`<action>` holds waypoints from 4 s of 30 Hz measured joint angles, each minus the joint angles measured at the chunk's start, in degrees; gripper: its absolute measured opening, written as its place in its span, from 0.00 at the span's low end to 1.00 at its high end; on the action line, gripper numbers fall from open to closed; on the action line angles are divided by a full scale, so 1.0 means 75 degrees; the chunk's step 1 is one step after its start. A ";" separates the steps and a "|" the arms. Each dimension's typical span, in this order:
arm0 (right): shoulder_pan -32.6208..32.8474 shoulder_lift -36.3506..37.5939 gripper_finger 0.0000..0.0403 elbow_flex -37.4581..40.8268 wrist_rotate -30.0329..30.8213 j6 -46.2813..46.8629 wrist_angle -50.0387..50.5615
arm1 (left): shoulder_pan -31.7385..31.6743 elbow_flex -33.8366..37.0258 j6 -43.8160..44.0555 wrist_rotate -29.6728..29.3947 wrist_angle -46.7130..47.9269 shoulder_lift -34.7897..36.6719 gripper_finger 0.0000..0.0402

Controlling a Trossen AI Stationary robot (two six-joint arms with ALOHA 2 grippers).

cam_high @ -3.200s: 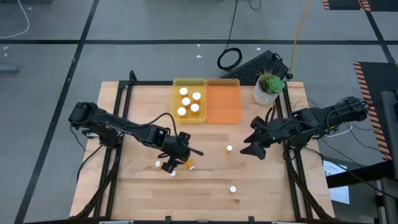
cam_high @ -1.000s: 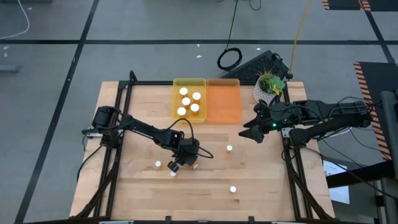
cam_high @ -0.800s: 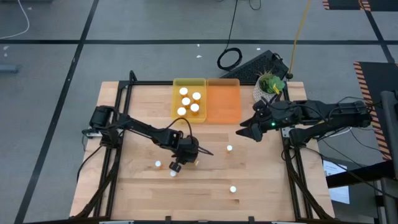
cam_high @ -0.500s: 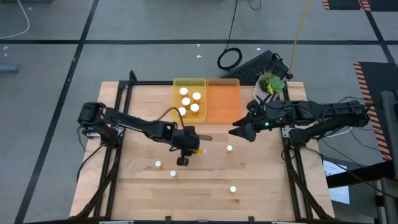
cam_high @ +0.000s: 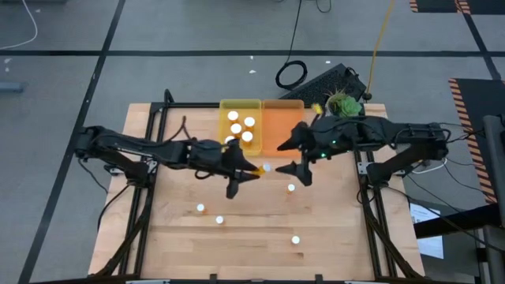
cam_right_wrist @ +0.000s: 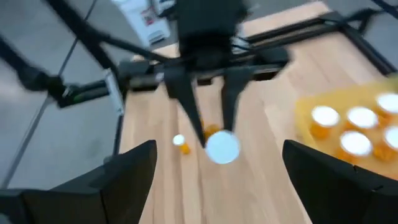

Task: Pick and place medicine bottles into bin by pill shape (circle, oval)
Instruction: Put the small orange tablet bottle into the orange bin

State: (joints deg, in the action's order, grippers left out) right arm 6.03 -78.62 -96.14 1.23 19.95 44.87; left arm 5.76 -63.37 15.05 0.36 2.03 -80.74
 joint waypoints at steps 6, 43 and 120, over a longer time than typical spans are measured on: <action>0.0011 -0.0518 0.84 -0.0209 -0.0613 -0.0147 -0.0156 | 0.0023 0.0000 0.0217 0.0343 -0.0361 0.0214 0.29; -0.0052 -0.0998 0.84 -0.0201 -0.0359 0.2365 -0.0201 | 0.0151 0.0006 -0.0201 -0.0460 -0.0305 0.0199 0.29; -0.0211 -0.1202 0.29 -0.0189 -0.0390 0.3592 -0.0394 | 0.0151 0.0000 0.0297 -0.0472 -0.0293 0.0190 0.36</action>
State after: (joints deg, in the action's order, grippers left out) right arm 4.45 -87.64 -97.56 -1.69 46.89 41.92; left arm 6.90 -63.37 17.28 -3.18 -0.16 -79.31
